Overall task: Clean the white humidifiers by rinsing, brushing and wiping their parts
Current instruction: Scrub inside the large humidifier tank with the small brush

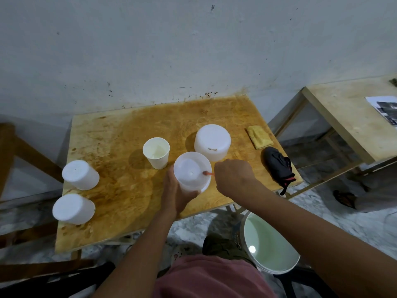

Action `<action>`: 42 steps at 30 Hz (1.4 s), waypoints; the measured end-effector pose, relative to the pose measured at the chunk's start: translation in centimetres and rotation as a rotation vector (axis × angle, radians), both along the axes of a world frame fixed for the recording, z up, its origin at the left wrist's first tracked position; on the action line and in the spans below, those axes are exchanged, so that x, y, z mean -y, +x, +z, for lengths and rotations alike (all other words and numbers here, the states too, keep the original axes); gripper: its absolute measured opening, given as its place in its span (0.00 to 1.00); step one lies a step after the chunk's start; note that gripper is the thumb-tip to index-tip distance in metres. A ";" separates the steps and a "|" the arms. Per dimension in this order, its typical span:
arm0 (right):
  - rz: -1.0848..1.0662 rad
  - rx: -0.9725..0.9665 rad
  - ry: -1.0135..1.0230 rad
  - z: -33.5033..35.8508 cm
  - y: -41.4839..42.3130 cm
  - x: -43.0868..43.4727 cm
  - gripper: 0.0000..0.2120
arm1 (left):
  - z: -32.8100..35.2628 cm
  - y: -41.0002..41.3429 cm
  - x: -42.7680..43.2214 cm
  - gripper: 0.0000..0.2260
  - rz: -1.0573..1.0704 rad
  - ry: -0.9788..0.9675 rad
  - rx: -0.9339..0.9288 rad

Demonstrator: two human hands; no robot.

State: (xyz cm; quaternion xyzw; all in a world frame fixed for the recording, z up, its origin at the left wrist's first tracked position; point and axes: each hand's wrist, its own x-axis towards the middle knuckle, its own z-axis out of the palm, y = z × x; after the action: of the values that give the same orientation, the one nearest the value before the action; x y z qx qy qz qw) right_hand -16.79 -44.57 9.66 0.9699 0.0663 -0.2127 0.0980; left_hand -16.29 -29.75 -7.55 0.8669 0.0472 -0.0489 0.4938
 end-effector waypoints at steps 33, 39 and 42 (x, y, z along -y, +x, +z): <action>-0.051 0.101 0.186 -5.0 0.1 2.2 0.19 | -1.1 0.5 -0.3 0.53 -0.014 -0.109 -0.026; -0.073 0.034 0.213 -4.8 0.4 1.9 0.15 | -0.7 0.5 0.0 0.57 0.046 -0.234 -0.088; -0.105 0.088 0.187 -4.8 0.2 2.1 0.15 | -0.9 0.5 -0.1 0.52 -0.007 -0.165 -0.064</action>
State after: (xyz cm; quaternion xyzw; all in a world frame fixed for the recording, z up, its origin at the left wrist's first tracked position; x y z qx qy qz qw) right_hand -16.55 -46.72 4.83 0.9854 0.0305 -0.1675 -0.0013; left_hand -15.82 -29.60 -8.45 0.8215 0.0557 -0.0822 0.5616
